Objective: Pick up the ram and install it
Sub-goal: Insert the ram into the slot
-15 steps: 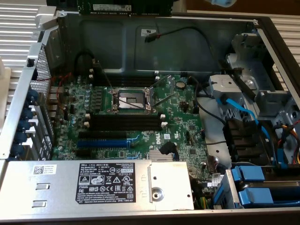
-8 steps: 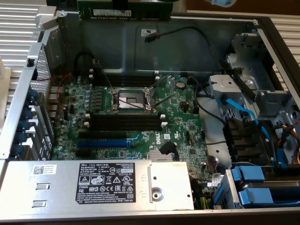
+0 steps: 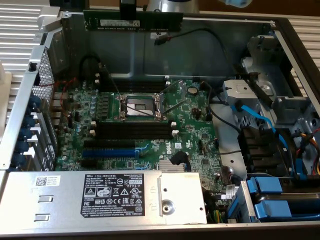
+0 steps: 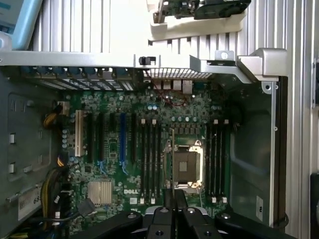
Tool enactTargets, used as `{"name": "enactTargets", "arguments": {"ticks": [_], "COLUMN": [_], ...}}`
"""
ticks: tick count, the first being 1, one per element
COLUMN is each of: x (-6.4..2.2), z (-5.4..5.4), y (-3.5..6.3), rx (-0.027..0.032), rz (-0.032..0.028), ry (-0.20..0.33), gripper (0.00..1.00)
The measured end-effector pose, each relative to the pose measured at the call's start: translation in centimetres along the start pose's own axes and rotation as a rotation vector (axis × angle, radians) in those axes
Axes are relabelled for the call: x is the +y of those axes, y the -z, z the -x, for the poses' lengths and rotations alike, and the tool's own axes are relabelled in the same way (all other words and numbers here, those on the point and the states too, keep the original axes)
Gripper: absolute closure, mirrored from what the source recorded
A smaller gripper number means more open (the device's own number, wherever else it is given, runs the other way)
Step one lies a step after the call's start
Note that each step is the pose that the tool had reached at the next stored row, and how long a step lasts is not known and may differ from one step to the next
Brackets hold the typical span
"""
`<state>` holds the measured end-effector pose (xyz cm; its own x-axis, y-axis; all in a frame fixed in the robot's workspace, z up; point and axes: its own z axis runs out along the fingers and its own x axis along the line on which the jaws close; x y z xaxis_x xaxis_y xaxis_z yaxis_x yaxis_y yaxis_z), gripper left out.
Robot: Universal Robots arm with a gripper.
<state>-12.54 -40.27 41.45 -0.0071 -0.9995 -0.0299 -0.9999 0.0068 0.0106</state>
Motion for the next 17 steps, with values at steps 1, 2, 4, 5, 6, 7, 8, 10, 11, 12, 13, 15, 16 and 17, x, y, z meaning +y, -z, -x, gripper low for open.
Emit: {"name": "enactTargets", "arguments": {"ticks": [1, 2, 4, 5, 6, 7, 8, 10, 11, 12, 13, 15, 16, 17], "x": [-0.01, -0.01, -0.01, -0.03, -0.06, -0.12, -0.23, -0.3, -0.31, -0.31, -0.32, -0.33, -0.34, -0.34], "z": [-0.1, -0.2, -0.4, -0.5, -0.5, -0.6, -0.6, -0.7, -0.7, -0.9, -1.0, -1.2, -1.3, -1.3], "y": [-0.09, -0.17, -0.39, -0.53, -0.7, -0.87, -1.05, -1.41, -1.55, -1.68, -1.82, -2.16, -2.34, -2.52], "rx": [0.0009, 0.0016, 0.0015, 0.0015, 0.0015, 0.0015, 0.0015, 0.0015, 0.0014, 0.0016, 0.0016, 0.0015, 0.0015, 0.0015], "rz": [0.0006, 0.0015, 0.0027, 0.0031, 0.0032, 0.0035, 0.0038, 0.004, 0.0042, 0.0047, 0.0049, 0.0054, 0.0055, 0.0055], "ry": [0.0, 0.0, 0.0, 0.0, 0.0, 0.0, 0.0, -0.001, -0.001, -0.002, -0.002, -0.003, -0.003, -0.004], "gripper": [0.88, 0.88, 0.88, 0.88, 0.88, 0.88, 0.88, 0.88, 0.88, 0.88, 0.88, 0.88, 0.88, 0.88]}}
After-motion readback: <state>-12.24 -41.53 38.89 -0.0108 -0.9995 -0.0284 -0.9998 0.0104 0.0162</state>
